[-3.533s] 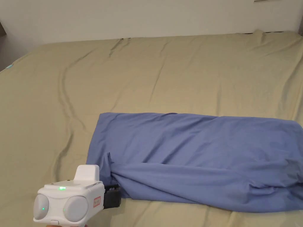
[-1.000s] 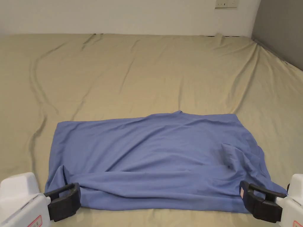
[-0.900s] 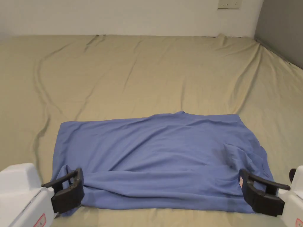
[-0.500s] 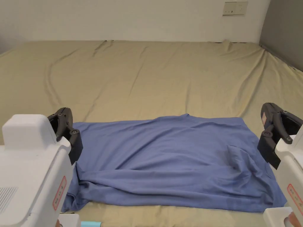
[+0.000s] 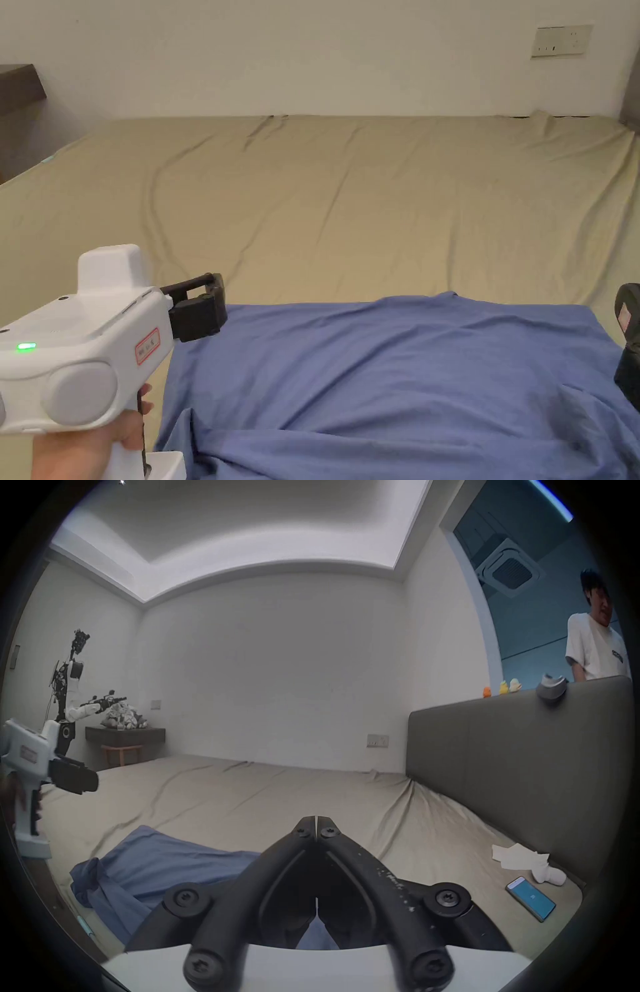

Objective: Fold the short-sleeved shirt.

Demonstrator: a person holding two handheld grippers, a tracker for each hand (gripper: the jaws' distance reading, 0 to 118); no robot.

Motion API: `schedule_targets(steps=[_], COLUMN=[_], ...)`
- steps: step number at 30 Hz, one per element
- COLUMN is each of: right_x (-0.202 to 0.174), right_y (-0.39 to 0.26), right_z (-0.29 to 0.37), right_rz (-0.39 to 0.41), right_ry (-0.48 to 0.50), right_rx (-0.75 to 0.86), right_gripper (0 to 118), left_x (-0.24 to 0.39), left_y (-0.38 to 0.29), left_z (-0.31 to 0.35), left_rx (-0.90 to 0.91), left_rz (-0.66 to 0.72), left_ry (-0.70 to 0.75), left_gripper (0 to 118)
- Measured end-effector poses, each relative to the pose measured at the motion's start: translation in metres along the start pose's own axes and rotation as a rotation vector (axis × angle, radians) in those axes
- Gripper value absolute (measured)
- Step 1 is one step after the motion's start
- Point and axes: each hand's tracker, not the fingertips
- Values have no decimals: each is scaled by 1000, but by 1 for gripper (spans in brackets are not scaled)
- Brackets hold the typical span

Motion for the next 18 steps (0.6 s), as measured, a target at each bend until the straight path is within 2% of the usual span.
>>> schedule_targets(steps=[1,2,3,6,8,11,16,18], right_x=[0,1,1,3,6,13,17,18], right_y=[-2,-5,-7,-13,-18,-25,-36,-38], right_z=[-8,-14,-21,-40,-53,-66,-79,-82], right_rz=[-3,-14,-24,-39,-49,-74,-72,-72], right_ry=[21,46,64,92,99,107,105,103], right_rx=[-12,-32,-51,-82,-124,-166,-202,-215], right_gripper=[2,2,2,2,2,2,2,2], left_x=[-5,-4,-7,-13,-13,-14,-10,-8], left_y=[5,11,16,24,23,21,6,-7], left_z=[-21,-35,-56,-115,-149,-185,-228,-243], left_rx=[-69,-97,-182,-350,-397,-476,-555,-617], left_rz=[7,34,55,12,-42,-34,-114,-154], left_ry=[-28,-62,-86,-64,-43,-7,45,37], left_gripper=[117,113,114,114,114,114,114,107])
